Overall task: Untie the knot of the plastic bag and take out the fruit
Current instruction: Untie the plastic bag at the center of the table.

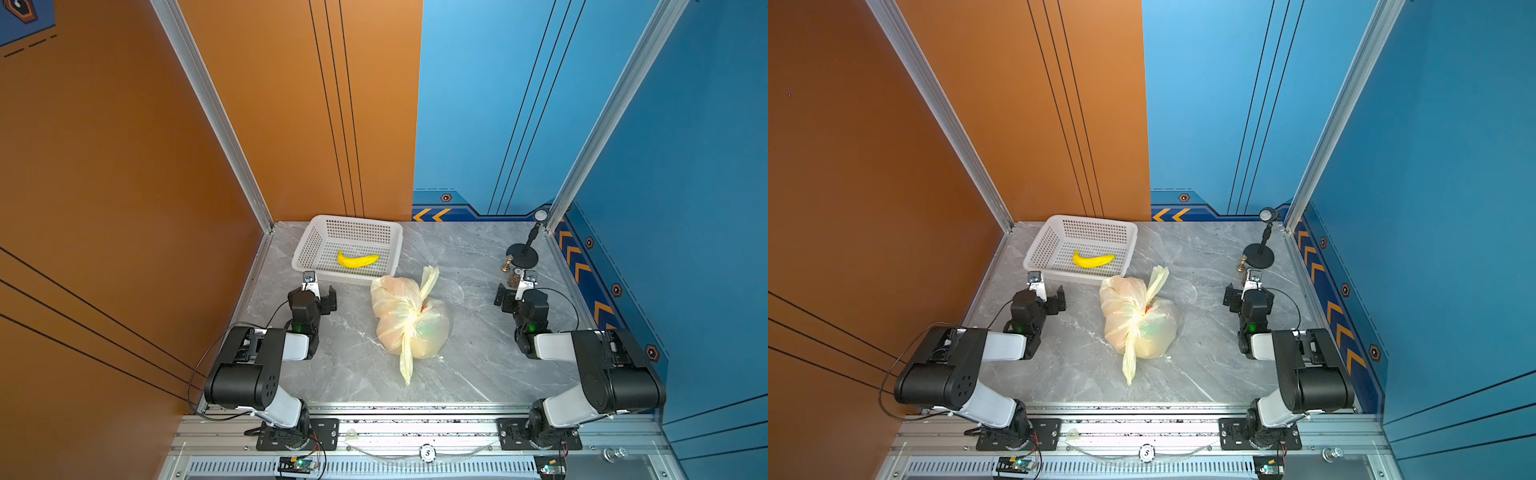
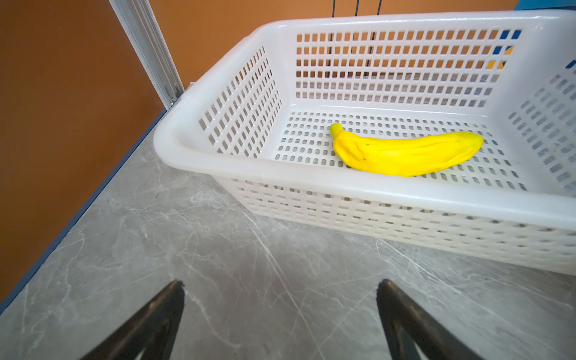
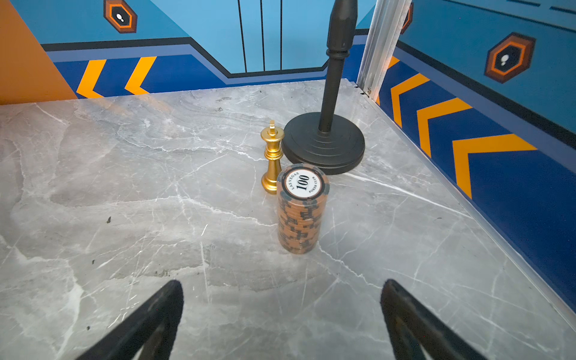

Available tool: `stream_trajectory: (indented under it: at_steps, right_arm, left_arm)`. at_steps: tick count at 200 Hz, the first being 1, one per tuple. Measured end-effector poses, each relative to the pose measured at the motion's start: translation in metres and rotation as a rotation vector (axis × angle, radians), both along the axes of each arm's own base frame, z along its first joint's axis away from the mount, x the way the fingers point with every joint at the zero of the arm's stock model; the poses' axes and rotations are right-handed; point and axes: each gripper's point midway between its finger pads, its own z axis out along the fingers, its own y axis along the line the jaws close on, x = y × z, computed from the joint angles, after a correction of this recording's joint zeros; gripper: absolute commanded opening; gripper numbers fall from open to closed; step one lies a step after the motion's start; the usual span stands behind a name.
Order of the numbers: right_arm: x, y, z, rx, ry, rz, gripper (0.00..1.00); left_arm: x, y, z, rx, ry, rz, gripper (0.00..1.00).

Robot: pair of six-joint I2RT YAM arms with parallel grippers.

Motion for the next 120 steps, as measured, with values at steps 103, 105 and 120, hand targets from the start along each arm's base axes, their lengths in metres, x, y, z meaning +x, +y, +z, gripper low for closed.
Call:
stream_trajectory:
  at_steps: [103,105,120]
  right_arm:
    - [0.002,0.010,0.071,0.039,-0.020,0.042,1.00]
    - [0.001,0.011,0.072,0.043,-0.022,0.043,1.00]
    - [-0.002,0.020,0.087,0.085,-0.012,0.068,0.98]
  left_arm:
    - [-0.015,-0.003,0.039,0.015,-0.081,0.017,0.99]
    - [-0.015,-0.003,0.041,0.015,-0.085,0.018,0.99]
    - [-0.021,-0.007,0.059,0.003,-0.104,0.015,0.98]
